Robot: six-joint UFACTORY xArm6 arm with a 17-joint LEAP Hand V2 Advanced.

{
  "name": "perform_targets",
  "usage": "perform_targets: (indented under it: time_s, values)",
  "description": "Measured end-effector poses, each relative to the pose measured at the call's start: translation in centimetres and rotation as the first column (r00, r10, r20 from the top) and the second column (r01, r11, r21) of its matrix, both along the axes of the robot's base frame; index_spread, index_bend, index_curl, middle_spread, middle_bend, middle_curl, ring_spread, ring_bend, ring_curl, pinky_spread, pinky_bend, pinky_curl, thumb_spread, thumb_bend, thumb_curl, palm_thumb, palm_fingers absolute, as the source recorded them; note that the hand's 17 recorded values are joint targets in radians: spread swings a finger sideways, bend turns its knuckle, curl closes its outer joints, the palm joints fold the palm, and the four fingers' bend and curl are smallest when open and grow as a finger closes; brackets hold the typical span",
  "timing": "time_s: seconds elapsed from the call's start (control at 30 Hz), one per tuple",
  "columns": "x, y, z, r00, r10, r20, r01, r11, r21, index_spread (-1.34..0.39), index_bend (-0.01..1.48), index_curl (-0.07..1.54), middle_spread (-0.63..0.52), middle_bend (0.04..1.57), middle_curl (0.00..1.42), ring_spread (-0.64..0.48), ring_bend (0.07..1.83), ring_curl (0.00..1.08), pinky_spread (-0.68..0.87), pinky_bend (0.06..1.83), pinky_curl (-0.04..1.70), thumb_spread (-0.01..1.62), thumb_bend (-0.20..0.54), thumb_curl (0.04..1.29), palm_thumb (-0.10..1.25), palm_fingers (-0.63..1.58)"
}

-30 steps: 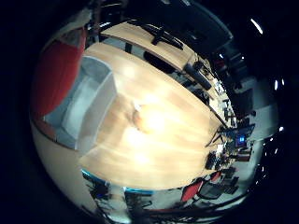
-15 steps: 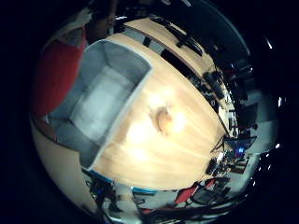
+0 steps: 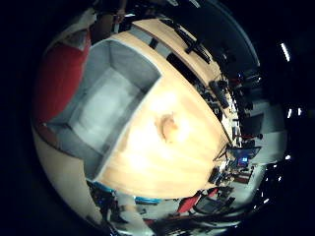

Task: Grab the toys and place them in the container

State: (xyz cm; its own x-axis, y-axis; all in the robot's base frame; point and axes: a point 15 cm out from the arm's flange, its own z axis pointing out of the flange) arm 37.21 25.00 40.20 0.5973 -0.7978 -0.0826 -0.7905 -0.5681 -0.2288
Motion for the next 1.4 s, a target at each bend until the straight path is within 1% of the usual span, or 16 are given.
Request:
perform_targets:
  time_s: [0.07,0.17,0.3,0.4,0.53,0.6,0.67,0.73,0.8,0.87,0.97,1.03,1.07,1.17,1.27,1.4]
  values:
    - [0.2,-0.2,0.0,1.000,-0.020,-0.001,0.020,1.000,0.003,-0.62,0.27,0.75,-0.41,0.89,0.59,-0.35,1.20,0.48,-0.54,1.09,0.48,1.02,-0.015,0.33,1.06,1.20]
    - [-0.7,1.0,0.3,0.999,0.029,0.013,-0.029,1.000,-0.001,-0.62,0.27,0.76,-0.41,0.89,0.59,-0.35,1.20,0.48,-0.54,1.09,0.48,1.02,-0.015,0.33,1.07,1.20]
    - [0.8,-1.1,0.1,1.000,-0.026,0.010,0.026,1.000,-0.003,-0.62,0.26,0.76,-0.41,0.89,0.59,-0.35,1.19,0.48,-0.54,1.09,0.48,1.02,-0.014,0.33,1.07,1.19]
    - [-0.3,0.2,0.4,1.000,0.019,0.019,-0.018,1.000,-0.009,-0.63,0.25,0.76,-0.41,0.87,0.58,-0.36,1.19,0.48,-0.54,1.10,0.49,1.02,-0.017,0.33,1.07,1.18]
    - [1.0,-1.6,-0.6,1.000,-0.001,0.004,0.001,1.000,-0.029,-0.63,0.21,0.76,-0.43,0.82,0.57,-0.37,1.17,0.47,-0.54,1.13,0.49,1.04,-0.029,0.32,1.01,1.14]
    - [0.4,-0.7,-0.5,1.000,0.022,0.004,-0.022,0.999,-0.029,-0.64,0.20,0.75,-0.43,0.80,0.56,-0.37,1.16,0.47,-0.54,1.13,0.50,1.05,-0.037,0.31,0.97,1.12]
    - [-0.3,0.3,-0.4,0.998,0.069,0.014,-0.068,0.997,-0.037,-0.64,0.17,0.74,-0.45,0.76,0.55,-0.38,1.15,0.46,-0.54,1.14,0.50,1.06,-0.050,0.29,0.90,1.10]
    - [0.6,-1.0,-0.7,0.998,0.062,0.011,-0.062,0.997,-0.045,-0.64,0.15,0.72,-0.46,0.72,0.54,-0.39,1.14,0.46,-0.54,1.15,0.50,1.07,-0.054,0.28,0.84,1.05]
    - [1.3,-2.0,-1.2,1.000,0.027,-0.004,-0.028,0.998,-0.049,-0.62,0.14,0.70,-0.45,0.65,0.53,-0.39,1.11,0.45,-0.56,1.17,0.51,1.06,-0.111,0.24,0.63,0.94]
    - [0.7,-1.2,-1.2,0.998,0.059,-0.005,-0.059,0.997,-0.052,-0.60,0.15,0.69,-0.43,0.59,0.51,-0.38,1.09,0.45,-0.56,1.17,0.51,1.00,-0.124,0.22,0.42,0.78]
    - [1.0,-2.0,-1.5,0.994,0.105,-0.007,-0.105,0.992,-0.067,-0.57,0.19,0.67,-0.38,0.51,0.49,-0.33,0.98,0.42,-0.42,1.06,0.50,0.88,-0.096,0.21,0.20,0.42]
    - [1.9,-3.1,-2.5,0.996,0.087,-0.035,-0.089,0.994,-0.068,-0.56,0.21,0.64,-0.34,0.50,0.48,-0.25,0.88,0.38,-0.28,0.99,0.47,0.83,-0.069,0.22,0.14,0.32]
    - [1.9,-2.9,-2.7,0.995,0.085,-0.043,-0.087,0.994,-0.064,-0.56,0.21,0.64,-0.34,0.50,0.48,-0.25,0.88,0.38,-0.28,0.99,0.47,0.83,-0.069,0.22,0.14,0.32]
    - [0.6,-1.2,-2.9,0.988,0.141,-0.066,-0.144,0.988,-0.054,-0.54,0.20,0.61,-0.29,0.46,0.45,-0.18,0.79,0.33,-0.06,0.93,0.43,0.78,-0.055,0.24,0.08,0.23]
    - [1.6,-2.6,-3.4,0.986,0.148,-0.078,-0.152,0.987,-0.050,-0.53,0.20,0.57,-0.26,0.42,0.43,-0.12,0.74,0.30,0.12,0.89,0.39,0.76,-0.044,0.26,0.06,0.22]
    - [1.0,-1.6,-3.6,0.981,0.178,-0.081,-0.182,0.982,-0.053,-0.51,0.19,0.53,-0.23,0.40,0.41,-0.08,0.71,0.28,0.28,0.85,0.36,0.75,-0.038,0.28,0.05,0.24]
